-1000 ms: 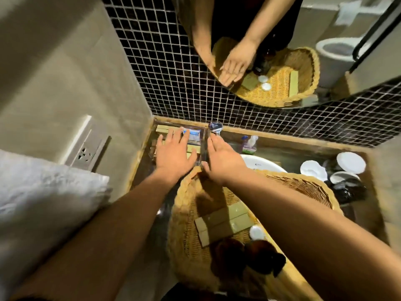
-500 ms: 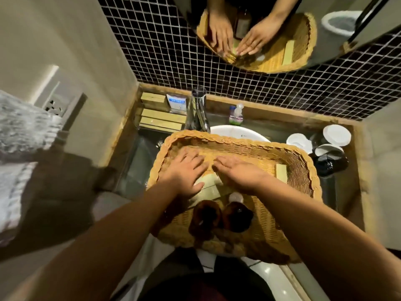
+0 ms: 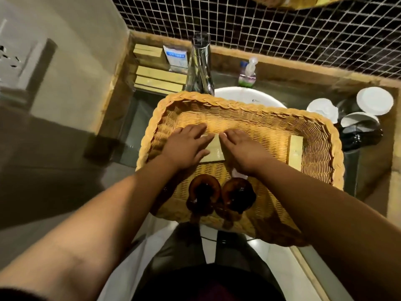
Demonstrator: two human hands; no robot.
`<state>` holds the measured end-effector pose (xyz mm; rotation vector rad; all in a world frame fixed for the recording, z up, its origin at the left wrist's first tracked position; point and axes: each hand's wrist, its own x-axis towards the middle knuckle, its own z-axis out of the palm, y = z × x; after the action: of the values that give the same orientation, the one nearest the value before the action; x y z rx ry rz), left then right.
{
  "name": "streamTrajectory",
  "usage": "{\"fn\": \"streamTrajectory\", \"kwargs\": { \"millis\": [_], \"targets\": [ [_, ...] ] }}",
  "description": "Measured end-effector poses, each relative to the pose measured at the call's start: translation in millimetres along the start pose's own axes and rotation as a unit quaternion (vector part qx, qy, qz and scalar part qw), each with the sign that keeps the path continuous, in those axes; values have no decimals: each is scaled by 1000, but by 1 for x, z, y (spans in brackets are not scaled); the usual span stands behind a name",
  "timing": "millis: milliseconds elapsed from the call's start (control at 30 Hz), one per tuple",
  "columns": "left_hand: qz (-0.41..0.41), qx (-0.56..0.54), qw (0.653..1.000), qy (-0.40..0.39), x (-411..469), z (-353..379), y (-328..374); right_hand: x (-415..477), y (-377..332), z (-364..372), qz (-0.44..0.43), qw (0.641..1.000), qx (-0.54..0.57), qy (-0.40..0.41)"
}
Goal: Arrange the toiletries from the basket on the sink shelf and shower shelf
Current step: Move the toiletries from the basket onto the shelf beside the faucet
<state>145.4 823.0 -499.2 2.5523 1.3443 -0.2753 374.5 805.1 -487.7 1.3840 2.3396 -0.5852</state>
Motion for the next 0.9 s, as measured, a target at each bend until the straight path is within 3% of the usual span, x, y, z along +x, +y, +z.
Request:
{"fn": "streamTrajectory", "kwargs": {
  "millis": [200, 433, 567, 900],
  "targets": [
    [7, -8, 1000, 9, 24, -3, 10, -14, 32, 3, 79, 996, 9, 39],
    [6, 8, 1000, -10, 30, -10, 16, -28, 29, 13, 11, 997, -33, 76],
    [-5, 1, 1000, -2, 31, -15, 17, -26, 17, 22, -24, 998, -31, 55],
    [-5, 21, 1000, -12, 31, -13, 16, -43, 18, 20, -27, 996, -58, 61]
  ]
}}
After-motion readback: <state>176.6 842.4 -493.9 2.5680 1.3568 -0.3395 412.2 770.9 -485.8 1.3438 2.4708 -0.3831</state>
